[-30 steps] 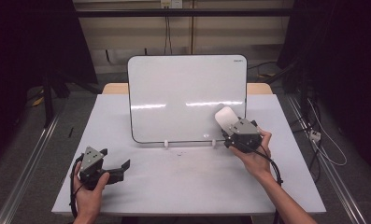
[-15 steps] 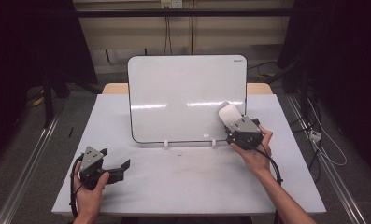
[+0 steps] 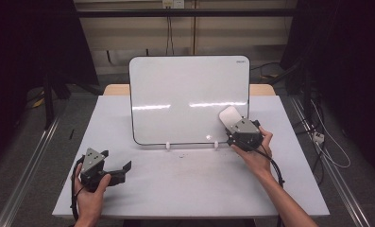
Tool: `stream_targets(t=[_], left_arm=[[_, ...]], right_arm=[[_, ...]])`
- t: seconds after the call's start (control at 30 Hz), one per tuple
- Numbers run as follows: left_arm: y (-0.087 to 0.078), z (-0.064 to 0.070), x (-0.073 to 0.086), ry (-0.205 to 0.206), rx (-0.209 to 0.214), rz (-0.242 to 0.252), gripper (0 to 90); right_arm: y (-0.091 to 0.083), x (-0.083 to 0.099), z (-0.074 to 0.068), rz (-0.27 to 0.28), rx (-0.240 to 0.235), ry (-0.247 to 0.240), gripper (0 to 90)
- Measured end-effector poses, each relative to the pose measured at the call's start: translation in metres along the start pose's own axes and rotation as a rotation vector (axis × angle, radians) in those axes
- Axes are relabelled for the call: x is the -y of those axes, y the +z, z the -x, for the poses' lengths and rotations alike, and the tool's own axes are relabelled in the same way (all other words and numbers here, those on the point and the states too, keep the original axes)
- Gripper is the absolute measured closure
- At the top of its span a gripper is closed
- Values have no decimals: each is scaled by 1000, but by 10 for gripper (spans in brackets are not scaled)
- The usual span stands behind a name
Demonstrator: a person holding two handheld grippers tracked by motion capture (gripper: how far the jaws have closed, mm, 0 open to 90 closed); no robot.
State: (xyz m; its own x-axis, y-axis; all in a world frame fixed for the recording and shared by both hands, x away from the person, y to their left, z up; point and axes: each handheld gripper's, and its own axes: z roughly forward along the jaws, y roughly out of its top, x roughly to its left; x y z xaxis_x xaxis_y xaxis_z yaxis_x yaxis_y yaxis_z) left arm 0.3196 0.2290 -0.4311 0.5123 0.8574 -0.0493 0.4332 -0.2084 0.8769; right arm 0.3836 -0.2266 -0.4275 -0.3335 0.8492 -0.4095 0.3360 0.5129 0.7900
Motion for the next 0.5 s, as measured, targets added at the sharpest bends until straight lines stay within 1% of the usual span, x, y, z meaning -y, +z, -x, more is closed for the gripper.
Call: stream_targets(t=[0.1, 0.23, 0.27, 0.33, 0.37, 0.4, 0.5], left_arm=[[1, 1, -1, -2, 1, -1, 59], [4, 3, -1, 6, 1, -10, 59], [4, 4, -1, 5, 3, -11, 59], [6, 4, -1, 7, 4, -16, 59], [6, 4, -1, 12, 5, -20, 59], [6, 4, -1, 11, 5, -19, 59], [7, 4, -1, 11, 6, -17, 59]], right_arm=[[-1, 0, 3, 5, -22, 22, 301], [-4, 0, 5, 10, -53, 44, 243], [-4, 0, 5, 7, -55, 48, 235], [-3, 1, 6, 6, -59, 63, 190], [-3, 1, 6, 8, -45, 64, 178], [-3, 1, 7, 10, -46, 67, 166], [-4, 1, 9, 11, -58, 94, 127]])
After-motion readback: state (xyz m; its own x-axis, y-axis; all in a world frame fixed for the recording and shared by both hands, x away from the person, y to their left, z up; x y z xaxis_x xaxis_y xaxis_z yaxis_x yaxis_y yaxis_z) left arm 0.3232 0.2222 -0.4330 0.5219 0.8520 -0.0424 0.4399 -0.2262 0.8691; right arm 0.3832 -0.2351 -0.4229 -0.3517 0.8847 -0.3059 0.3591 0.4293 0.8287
